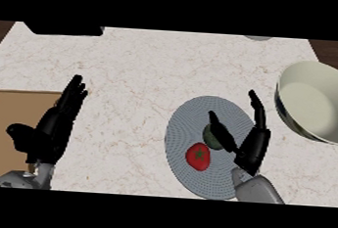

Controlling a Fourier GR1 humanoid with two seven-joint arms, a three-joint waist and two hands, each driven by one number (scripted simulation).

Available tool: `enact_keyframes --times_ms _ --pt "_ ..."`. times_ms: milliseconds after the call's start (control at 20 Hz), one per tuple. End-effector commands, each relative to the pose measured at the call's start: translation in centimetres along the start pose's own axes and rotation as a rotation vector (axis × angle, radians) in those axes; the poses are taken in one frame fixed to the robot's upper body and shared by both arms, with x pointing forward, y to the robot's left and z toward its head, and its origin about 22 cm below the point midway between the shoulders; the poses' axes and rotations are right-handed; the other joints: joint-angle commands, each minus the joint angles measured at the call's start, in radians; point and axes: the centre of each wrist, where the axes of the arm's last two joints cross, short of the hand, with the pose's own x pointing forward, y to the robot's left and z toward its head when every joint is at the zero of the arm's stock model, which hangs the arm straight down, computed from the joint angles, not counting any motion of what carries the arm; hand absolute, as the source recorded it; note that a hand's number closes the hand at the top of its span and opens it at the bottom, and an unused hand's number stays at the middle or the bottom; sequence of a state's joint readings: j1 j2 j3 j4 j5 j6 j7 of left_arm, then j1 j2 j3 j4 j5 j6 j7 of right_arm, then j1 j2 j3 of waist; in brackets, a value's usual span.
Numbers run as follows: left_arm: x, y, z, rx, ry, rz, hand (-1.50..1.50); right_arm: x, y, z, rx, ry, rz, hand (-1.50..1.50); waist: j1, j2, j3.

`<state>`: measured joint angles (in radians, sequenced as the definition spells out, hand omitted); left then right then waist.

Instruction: Pick the squash from the placemat and place it in the bowl

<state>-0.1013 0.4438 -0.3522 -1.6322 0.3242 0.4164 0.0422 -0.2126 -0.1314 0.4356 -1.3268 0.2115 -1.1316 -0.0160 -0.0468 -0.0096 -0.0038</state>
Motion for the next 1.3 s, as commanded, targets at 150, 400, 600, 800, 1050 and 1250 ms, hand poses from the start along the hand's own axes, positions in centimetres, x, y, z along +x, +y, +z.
enact_keyframes --times_ms 150,400,600,800,1050,1250 --pt "-0.5 -0.9 -0.5 -0.035 -0.015 0.002 0.00 -0.3 1.6 5.5 -0.254 -0.107 0.073 -1.50 0.016 0.001 -0.003" --pt "0.0 -1.1 -1.6 -0.020 -0.009 -0.002 0.00 -2.4 -0.1 5.4 -0.234 0.039 0.160 -1.50 0.000 0.002 -0.006" --pt "-0.1 -1.7 -1.4 -0.041 -0.010 -0.001 0.00 -1.4 -0.2 4.6 -0.184 0.147 0.139 -1.50 0.023 0.003 -0.006" --pt "0.3 -0.8 -1.7 -0.053 -0.023 -0.008 0.00 -1.5 -0.5 3.3 -0.107 0.303 0.186 -1.50 0.030 0.006 -0.006" --pt "0.1 -2.7 -1.9 -0.046 -0.026 -0.007 0.00 -0.4 0.1 2.7 -0.028 0.455 0.251 -1.50 0.030 0.007 -0.004" --pt "-0.2 -1.2 -1.6 -0.025 -0.018 0.007 0.00 1.6 -0.5 3.6 -0.001 0.526 0.333 -1.50 0.033 0.002 -0.001"
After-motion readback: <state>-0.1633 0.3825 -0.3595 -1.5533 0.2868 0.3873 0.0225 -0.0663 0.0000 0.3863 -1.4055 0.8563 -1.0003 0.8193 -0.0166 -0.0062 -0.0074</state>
